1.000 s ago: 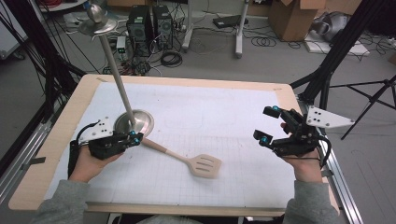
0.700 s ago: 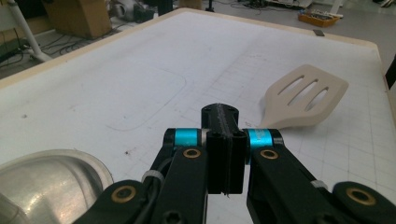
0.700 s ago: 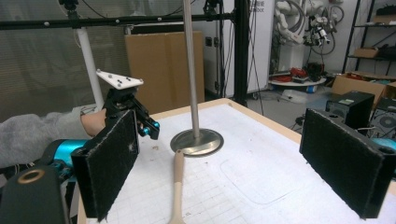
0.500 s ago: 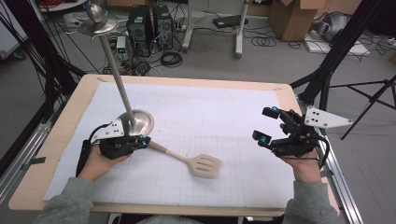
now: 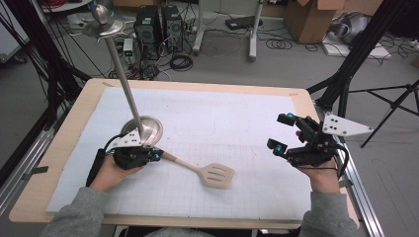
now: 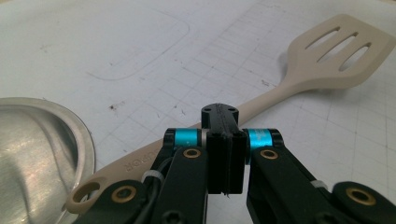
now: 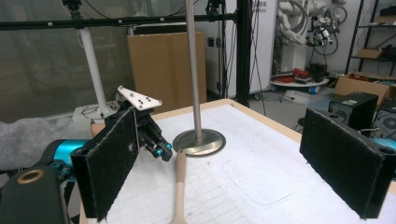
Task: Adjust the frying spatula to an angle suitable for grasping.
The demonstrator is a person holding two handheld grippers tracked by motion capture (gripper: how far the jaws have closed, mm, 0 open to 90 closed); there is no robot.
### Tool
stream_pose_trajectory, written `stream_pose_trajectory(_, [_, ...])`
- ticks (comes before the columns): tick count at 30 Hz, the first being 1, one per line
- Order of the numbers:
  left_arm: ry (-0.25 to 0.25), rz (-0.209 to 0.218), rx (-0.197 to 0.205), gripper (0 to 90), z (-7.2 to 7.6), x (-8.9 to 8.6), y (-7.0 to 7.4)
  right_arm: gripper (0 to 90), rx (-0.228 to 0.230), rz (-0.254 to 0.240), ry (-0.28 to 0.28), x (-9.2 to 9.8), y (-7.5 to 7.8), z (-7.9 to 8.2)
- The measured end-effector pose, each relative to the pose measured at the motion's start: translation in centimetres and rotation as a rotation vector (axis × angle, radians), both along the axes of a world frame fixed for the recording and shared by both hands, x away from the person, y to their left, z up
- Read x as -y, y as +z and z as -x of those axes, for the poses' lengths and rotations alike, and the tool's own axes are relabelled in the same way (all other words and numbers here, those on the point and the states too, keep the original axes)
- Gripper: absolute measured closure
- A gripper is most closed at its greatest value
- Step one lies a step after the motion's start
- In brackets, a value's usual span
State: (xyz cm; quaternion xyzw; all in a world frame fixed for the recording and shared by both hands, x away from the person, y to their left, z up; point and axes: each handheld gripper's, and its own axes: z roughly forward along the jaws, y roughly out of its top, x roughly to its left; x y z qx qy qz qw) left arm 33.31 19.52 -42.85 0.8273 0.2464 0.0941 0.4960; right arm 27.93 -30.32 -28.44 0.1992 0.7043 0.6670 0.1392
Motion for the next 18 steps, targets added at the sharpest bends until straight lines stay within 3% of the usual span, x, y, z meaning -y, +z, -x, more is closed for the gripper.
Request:
stream_pose_trajectory(5, [0.005,-0.042,-0.028,89.7,-0.2,0.2,-0.6,10.7,-0.001,-0.001,-0.002,0.1,0.0,0.0])
stream_pose_trajectory(11, [0.020,-0.083,-0.019,89.7,-0.3,0.6,-0.9,10.7,-0.001,0.000,-0.004,0.1,-0.1,0.0])
stream_pose_trajectory(18, [0.024,-0.138,-0.039,89.7,-0.4,1.1,-1.6,10.8,-0.008,0.010,-0.009,0.1,-0.1,-0.1])
